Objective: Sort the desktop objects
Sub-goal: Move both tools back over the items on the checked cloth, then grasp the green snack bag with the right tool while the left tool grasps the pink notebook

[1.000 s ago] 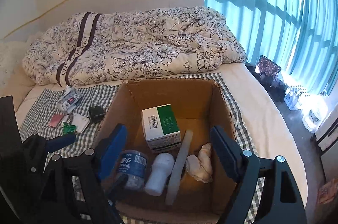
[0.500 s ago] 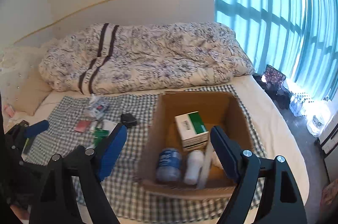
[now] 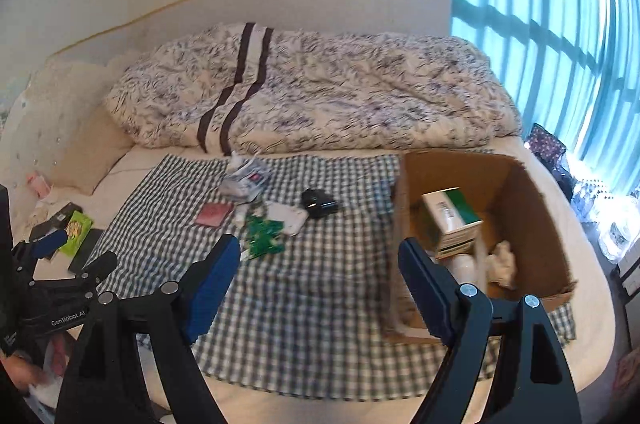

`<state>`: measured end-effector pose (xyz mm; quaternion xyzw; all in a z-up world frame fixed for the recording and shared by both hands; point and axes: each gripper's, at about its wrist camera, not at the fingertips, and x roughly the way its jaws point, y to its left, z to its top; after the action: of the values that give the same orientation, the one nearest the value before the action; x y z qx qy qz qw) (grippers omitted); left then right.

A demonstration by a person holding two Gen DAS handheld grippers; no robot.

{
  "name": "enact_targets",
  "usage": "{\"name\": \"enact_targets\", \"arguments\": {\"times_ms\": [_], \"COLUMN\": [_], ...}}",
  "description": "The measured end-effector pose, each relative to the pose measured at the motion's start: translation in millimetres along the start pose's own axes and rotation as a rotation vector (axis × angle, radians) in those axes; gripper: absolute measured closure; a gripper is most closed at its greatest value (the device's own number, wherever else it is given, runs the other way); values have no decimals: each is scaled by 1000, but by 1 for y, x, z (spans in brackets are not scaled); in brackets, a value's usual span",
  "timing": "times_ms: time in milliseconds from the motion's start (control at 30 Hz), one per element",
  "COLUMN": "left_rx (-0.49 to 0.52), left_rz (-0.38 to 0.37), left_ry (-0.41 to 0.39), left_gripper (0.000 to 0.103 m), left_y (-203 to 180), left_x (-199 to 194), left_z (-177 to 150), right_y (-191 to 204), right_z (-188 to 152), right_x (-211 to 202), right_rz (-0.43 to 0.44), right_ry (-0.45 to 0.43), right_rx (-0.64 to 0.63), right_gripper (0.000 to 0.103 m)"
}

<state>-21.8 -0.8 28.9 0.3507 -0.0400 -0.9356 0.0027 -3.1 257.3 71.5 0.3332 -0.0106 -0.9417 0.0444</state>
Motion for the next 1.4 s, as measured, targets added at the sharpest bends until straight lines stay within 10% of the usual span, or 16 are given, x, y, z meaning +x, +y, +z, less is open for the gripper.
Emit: {"name": "enact_targets", "arguments": {"times_ms": [867, 1067, 1400], "left_rx": [153, 130, 40], "left_rz": [-105, -116, -83], "left_ry": [75, 75, 59], "left_gripper": [0, 0, 0], "left_y": [-56, -47, -6], "left_x": [216, 217, 239], "left_z": [-44, -43, -2], "right_y": [60, 61, 45], "right_z": [-33, -37, -21], "right_x": [321, 333, 292], "right_rz": [56, 72, 111], "right_ry": [375, 394, 287], "right_rx": [-37, -18, 1], "right_gripper": [31, 67, 71]}}
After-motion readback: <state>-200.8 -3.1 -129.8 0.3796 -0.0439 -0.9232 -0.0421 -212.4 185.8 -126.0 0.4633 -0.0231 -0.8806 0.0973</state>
